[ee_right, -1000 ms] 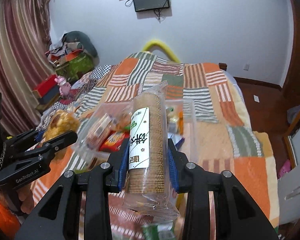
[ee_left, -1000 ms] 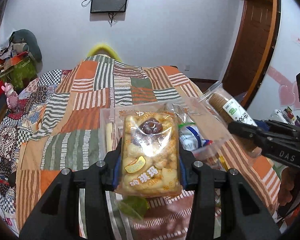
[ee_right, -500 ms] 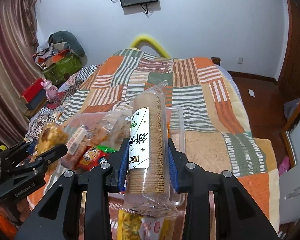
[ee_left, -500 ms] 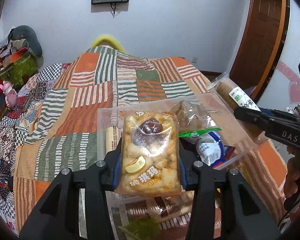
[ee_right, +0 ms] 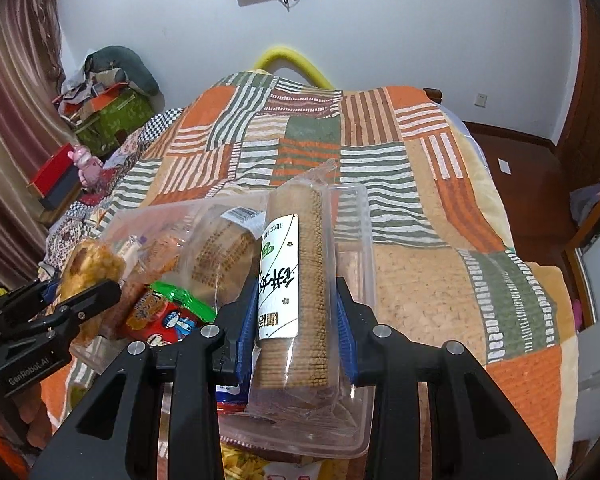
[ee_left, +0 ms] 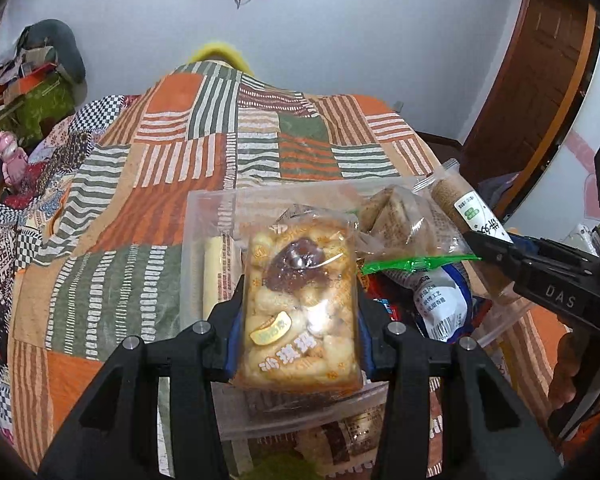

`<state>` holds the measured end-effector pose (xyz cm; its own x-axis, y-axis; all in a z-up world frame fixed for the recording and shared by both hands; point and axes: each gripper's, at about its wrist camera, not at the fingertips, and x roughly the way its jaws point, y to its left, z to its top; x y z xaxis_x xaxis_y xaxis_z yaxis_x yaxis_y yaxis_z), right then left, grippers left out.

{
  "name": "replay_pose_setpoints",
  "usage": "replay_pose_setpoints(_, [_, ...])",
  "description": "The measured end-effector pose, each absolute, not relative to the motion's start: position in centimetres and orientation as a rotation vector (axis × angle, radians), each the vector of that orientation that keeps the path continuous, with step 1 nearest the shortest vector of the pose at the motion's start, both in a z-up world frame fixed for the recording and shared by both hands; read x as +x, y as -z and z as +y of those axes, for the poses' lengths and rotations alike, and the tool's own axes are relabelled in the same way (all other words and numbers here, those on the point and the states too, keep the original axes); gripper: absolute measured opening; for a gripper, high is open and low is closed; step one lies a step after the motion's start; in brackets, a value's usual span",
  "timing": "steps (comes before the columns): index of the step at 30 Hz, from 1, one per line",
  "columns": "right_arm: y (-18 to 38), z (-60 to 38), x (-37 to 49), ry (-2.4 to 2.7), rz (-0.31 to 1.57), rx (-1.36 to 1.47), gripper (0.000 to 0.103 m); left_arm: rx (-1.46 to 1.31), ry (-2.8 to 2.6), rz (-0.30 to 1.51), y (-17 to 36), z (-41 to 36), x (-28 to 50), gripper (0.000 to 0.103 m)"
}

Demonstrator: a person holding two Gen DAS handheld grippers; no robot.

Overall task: Organize snacks
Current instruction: 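Carry the pastry bag and cracker roll into the clear box and open both grippers, then grasp the green cup jelly with the left gripper while the right grasps the yellow chip bag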

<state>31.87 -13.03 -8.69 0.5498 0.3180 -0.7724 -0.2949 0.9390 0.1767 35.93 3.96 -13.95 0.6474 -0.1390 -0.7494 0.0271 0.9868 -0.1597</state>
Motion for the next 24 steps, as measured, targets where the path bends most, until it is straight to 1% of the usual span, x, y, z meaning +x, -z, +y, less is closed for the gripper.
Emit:
replay_pose_setpoints(4, [8.5, -13.1, 31.8, -0.366, 0.922, 0.013, 0.035, -0.125, 0.094, 0.847, 13.7, 3.7, 35.6, 0.044])
replay_pose_setpoints(12, [6.7, -13.3, 30.5, -0.361, 0.872, -0.022, 0.036, -0.125, 0.097, 0.828, 12.3, 3.8, 34.3, 0.045])
replay_pose_setpoints(15, [6.2, -13.3, 29.4, -0.362, 0.856, -0.047, 0.038, -0.118, 0.097, 0.814, 11.4, 3.9, 33.2, 0.048])
replay_pose_setpoints(17, [5.9, -13.4, 28.5, -0.370, 0.847, -0.060, 0.043, -0.108, 0.097, 0.804, 10.9, 4.0, 32.5, 0.051])
replay_pose_setpoints(19, [5.7, -13.3, 27.8, -0.387, 0.847, -0.066, 0.045, -0.089, 0.090, 0.789, 10.4, 4.0, 31.5, 0.054])
replay_pose_setpoints(21, [5.6, -13.2, 26.9, -0.398, 0.843, -0.080, 0.046, -0.071, 0.088, 0.783, 10.1, 4.0, 30.7, 0.055])
replay_pose_setpoints(24, [5.6, -13.2, 25.8, -0.404, 0.840, -0.092, 0.049, -0.056, 0.081, 0.785, 10.0, 4.2, 29.4, 0.057])
